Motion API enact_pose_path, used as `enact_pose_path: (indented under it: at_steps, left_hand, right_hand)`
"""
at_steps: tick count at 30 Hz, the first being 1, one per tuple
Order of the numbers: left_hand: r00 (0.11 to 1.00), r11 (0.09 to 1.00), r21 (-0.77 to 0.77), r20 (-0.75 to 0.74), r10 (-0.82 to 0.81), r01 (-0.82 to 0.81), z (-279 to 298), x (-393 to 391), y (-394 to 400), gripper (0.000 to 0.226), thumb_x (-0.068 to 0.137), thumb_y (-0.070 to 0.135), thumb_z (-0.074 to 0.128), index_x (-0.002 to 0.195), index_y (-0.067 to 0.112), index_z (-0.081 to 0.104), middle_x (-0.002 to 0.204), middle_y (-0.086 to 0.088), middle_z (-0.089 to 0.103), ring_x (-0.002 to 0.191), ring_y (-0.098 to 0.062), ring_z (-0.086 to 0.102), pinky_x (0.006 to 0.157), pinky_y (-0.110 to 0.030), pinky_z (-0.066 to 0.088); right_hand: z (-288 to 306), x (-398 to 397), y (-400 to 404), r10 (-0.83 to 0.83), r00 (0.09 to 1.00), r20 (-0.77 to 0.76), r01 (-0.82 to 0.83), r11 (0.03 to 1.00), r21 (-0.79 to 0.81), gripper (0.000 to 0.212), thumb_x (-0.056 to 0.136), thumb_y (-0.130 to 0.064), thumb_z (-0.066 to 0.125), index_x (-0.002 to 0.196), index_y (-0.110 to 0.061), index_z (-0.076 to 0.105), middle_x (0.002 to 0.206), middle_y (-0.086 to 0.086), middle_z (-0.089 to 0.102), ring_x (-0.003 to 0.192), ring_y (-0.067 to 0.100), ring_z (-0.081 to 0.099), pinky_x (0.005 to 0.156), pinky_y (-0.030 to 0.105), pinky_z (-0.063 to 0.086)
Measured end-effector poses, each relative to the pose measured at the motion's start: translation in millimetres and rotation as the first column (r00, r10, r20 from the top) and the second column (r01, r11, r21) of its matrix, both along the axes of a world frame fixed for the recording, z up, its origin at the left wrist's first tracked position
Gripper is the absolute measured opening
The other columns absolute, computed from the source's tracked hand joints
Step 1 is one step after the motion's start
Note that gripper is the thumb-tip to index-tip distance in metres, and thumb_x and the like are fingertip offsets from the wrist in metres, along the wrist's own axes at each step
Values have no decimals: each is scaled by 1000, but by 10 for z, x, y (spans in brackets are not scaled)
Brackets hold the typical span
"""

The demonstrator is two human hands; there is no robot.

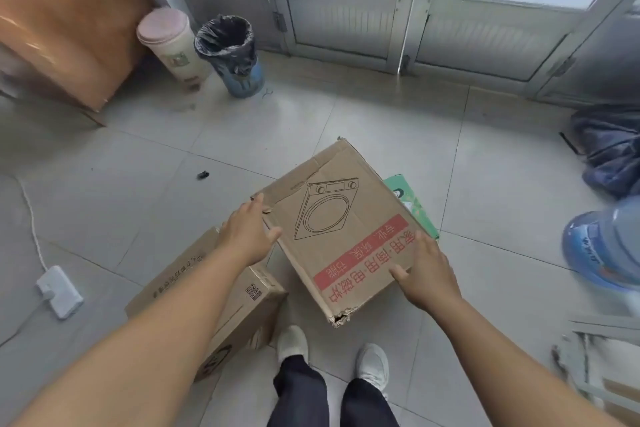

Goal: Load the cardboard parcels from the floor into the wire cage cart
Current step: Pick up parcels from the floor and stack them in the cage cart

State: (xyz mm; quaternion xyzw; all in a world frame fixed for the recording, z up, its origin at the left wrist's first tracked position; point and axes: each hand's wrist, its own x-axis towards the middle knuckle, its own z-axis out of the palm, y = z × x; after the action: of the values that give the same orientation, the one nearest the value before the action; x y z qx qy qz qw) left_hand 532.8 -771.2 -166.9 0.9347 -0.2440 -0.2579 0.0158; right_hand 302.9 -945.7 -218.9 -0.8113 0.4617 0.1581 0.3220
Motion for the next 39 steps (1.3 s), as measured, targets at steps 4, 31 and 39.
enact_pose_path:
  at_steps: [4,31,39]
  left_hand:
    - [999,999,22,-31,-35,36,-580,418,-227,82,92,43,57,154,16,11,156,-6,26,140,-28,31,111,-43,32]
    - [992,988,107,-66,-104,111,-3334,1992,-903,105,70,36,82,147,12,15,142,-14,33,131,-37,33,107,-49,33]
    - [969,993,-73,-235,78,-98,-3411,1952,-849,91,62,34,87,132,28,29,132,-7,44,119,-30,49,103,-46,40]
  right_hand:
    - [-529,152,-55,-104,994,-27,105,993,46,92,87,-42,66,155,-15,10,159,6,22,141,30,30,114,48,31]
    - [-2974,563,-137,-709,701,-70,713,698,73,104,81,-25,77,154,-19,3,159,5,19,137,29,39,105,50,40]
    - [-3054,551,-588,-785,619,36,772,616,158,80,69,-39,83,127,-29,29,129,3,54,110,26,60,91,50,51]
